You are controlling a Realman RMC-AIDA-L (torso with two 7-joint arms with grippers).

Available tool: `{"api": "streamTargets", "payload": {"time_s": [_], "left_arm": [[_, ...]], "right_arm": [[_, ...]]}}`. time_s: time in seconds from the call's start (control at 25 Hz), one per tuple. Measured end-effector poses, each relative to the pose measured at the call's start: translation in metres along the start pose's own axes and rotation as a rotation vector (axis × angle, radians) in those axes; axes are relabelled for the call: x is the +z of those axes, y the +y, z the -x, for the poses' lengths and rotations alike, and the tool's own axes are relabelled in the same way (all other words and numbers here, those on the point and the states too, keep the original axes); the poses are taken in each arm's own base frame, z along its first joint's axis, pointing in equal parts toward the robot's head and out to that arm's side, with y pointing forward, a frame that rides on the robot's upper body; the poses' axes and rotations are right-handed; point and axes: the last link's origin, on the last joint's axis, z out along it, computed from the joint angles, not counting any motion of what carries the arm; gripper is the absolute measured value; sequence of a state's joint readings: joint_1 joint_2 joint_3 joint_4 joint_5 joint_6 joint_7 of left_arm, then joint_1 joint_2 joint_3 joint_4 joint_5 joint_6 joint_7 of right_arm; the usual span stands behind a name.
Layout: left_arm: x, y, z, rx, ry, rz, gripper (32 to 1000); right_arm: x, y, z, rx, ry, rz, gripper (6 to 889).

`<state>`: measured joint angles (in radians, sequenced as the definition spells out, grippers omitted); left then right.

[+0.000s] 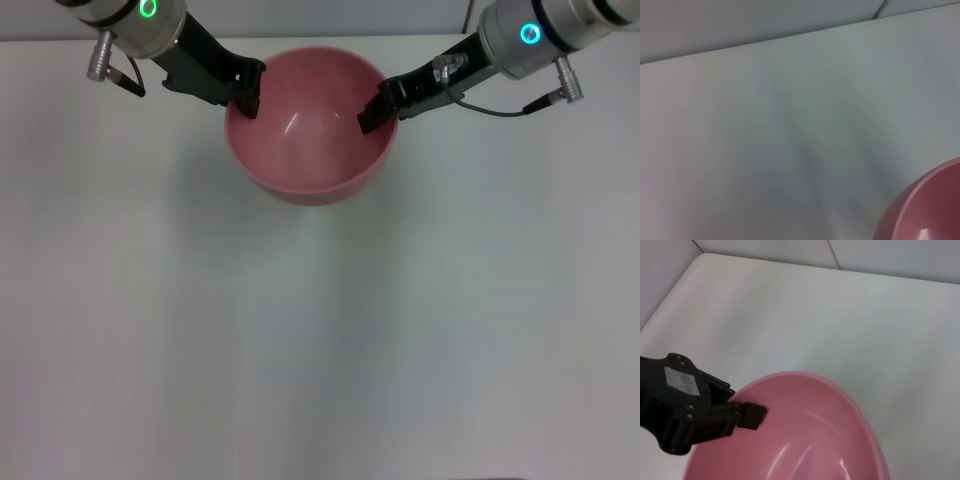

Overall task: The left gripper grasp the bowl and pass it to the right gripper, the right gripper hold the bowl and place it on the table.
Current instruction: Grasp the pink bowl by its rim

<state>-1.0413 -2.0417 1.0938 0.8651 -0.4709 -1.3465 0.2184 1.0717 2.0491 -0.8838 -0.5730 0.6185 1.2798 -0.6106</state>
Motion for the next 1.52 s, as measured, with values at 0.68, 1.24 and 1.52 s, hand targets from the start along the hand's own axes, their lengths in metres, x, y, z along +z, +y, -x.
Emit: {"api": "streamTargets", "payload": {"time_s": [0.68, 1.24, 1.52], "left_arm": [[-0.0011, 0.0009, 0.0004, -0.037, 0.007, 0.049, 70], [-0.0059, 0.0025, -0.0014, -0.065, 0.038, 0.138, 298], [-0.0071, 0.0039, -0.0014, -0.06, 0.033, 0.141, 590]], "right_arm": [[-0.0002, -0.0036, -0.001, 0.016, -0.016, -0.002, 156], [-0.0027, -0.0077, -0.0038, 0.038, -0.02, 0.004, 142], [-0.0043, -0.0101, -0.0047, 0.055, -0.029, 0.01, 140]]}}
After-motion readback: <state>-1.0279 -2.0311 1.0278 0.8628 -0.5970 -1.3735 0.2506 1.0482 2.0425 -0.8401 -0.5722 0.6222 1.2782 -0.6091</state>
